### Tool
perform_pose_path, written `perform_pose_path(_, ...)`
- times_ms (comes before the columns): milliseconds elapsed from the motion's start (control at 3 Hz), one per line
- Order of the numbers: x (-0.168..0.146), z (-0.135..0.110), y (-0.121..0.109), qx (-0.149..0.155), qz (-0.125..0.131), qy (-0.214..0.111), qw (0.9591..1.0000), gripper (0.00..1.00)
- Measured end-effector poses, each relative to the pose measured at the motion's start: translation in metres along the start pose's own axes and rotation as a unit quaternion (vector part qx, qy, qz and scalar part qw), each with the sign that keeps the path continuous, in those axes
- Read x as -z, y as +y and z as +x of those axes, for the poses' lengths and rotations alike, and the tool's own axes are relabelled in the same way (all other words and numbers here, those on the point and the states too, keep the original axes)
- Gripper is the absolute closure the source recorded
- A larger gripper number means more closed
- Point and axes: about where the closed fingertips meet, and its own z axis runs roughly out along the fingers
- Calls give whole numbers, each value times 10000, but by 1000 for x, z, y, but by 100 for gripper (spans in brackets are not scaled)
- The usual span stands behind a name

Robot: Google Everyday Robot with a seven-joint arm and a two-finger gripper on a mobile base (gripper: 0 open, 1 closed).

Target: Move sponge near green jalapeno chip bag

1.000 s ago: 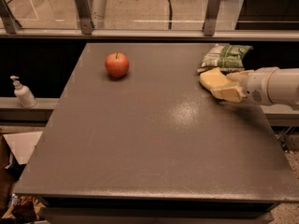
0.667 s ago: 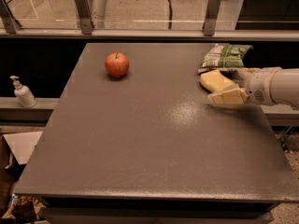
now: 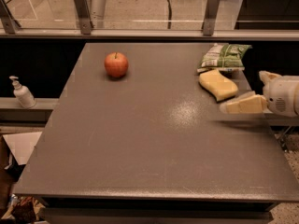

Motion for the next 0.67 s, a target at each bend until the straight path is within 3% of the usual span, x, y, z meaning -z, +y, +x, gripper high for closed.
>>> perform_pose_path(667,83,33,23,-539,-269,-612,9963,0)
